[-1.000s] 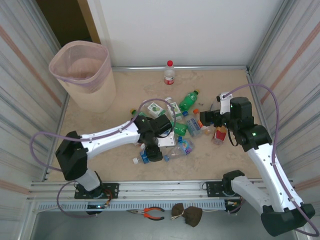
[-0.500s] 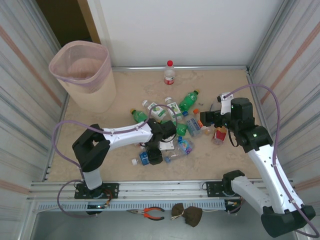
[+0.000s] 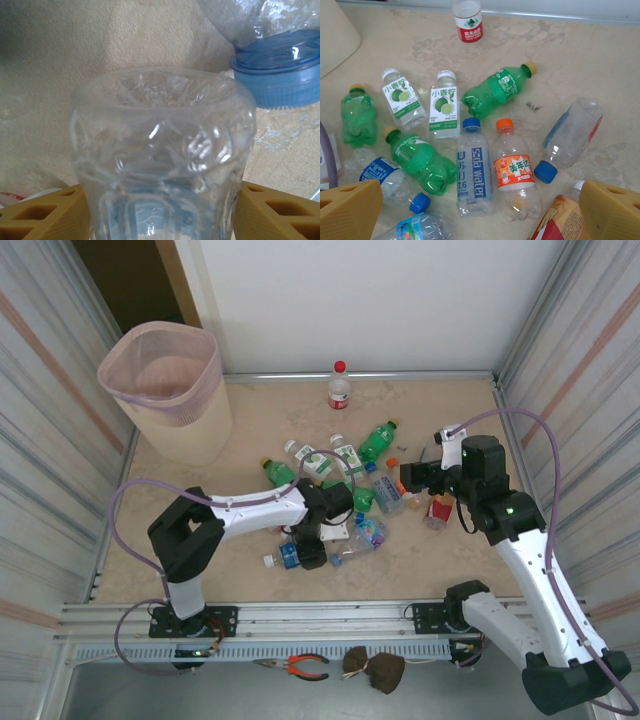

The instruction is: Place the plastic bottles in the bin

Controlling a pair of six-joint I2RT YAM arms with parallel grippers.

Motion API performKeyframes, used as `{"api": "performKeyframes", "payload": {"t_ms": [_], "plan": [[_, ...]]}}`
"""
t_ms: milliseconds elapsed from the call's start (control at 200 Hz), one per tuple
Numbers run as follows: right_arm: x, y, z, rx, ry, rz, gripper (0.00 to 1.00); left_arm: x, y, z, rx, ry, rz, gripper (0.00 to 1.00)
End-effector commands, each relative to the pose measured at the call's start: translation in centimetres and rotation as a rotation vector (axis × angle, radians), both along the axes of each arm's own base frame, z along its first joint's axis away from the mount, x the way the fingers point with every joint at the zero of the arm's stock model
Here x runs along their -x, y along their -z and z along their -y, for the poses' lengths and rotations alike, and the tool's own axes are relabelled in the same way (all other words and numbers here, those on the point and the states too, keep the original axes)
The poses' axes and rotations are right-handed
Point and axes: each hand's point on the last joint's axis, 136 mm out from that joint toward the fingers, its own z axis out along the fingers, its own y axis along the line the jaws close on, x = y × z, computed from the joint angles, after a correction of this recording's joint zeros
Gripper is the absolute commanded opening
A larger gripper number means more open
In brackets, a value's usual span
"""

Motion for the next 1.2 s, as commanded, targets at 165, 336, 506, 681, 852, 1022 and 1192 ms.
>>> {"api": "performKeyframes", "payload": {"t_ms": [165, 336, 506, 681, 852, 1022, 1192], "plan": [[0.6, -0.3, -0.3, -0.026, -0.006, -0.002, 0.99, 0.7, 1.1, -0.3, -0.025, -0.009, -0.034, 0.66], [0.6, -0.5, -0.2, -0.029, -0.002, 0.000, 0.99, 0.4, 0.7, -0.3, -0.022, -0.005, -0.019, 0.61], [0.7, -0.7, -0.2, -0.031, -0.001, 0.003, 0.99, 0.4, -0.4, -0.3, -0.005, -0.001, -0.007, 0.60], [0.9, -1.4, 0.1, -0.025, 0.007, 0.017, 0.99, 0.3, -2.9, 0.8, 0.075, 0.001, 0.008, 0.60], [1.2, -2.0, 0.3, -0.017, 0.012, 0.030, 0.99, -0.1, -6.5, 2.4, 0.199, 0.012, 0.048, 0.59], [1.6, -2.7, 0.7, -0.011, 0.021, 0.054, 0.99, -1.7, -11.1, 3.3, 0.368, -0.030, 0.096, 0.58], [1.7, -2.7, 0.8, -0.009, 0.024, 0.055, 0.99, -4.3, -16.3, 3.1, 0.565, -0.127, 0.177, 0.56]]}}
